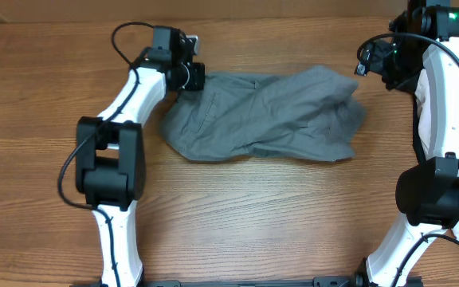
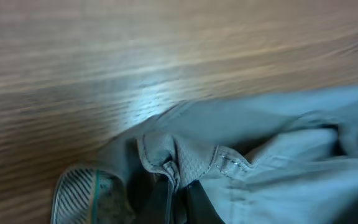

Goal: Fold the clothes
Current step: 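Grasp the shorts' right edge with the right gripper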

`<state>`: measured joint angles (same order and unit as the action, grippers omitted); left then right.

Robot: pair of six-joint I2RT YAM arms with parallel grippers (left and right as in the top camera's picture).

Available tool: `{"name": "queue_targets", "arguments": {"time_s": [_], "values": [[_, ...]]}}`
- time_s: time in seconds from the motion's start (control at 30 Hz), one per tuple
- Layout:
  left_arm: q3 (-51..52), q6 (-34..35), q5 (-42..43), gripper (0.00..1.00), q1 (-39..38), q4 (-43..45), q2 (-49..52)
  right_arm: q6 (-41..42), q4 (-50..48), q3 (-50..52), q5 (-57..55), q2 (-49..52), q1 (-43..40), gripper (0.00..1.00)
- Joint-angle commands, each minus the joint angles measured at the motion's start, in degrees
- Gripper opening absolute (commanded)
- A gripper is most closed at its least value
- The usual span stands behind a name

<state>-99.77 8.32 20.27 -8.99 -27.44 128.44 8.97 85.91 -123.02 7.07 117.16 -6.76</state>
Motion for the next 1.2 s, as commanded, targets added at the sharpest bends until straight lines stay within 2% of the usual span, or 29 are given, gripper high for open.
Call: {"name": "queue_targets", "arguments": {"time_s": [0.0,0.13,0.33,0.5,0.7,0.93,1.17], "values": [[-2.4,3.9,6.8,0.05,0.8,0.2,-8.2,0.1,1.5,0.2,0.1,-0.3,-0.1,0.82],[-2.4,3.9,6.8,0.06,0.8,-1.4,-11.9,0.1,-3.2,2.4,1.4,-0.3,-0.6,0.82],[-2.4,3.9,6.8,0.07,0.8,-2.4,-14.5,-0.2,-11.4,9.5,6.0,-0.2,-2.0,0.89],[-2.4,3.9,6.6,0.08,0.8,-3.5,-14.6,-13.0,-22.4,16.0,12.3,-0.1,-2.1,0.94],[-2.4,3.5,6.6,0.11,0.8,-4.0,-14.6,-28.7,-22.4,16.3,17.2,0.0,-2.2,1.0],[-2.4,3.5,6.6,0.12,0.8,-3.8,-14.6,-46.4,-22.0,16.6,19.2,0.2,-2.2,1.0],[-2.4,3.5,6.6,0.13,0.8,-4.0,-14.6,-48.4,-29.3,16.6,25.6,2.4,-2.2,1.0]]}}
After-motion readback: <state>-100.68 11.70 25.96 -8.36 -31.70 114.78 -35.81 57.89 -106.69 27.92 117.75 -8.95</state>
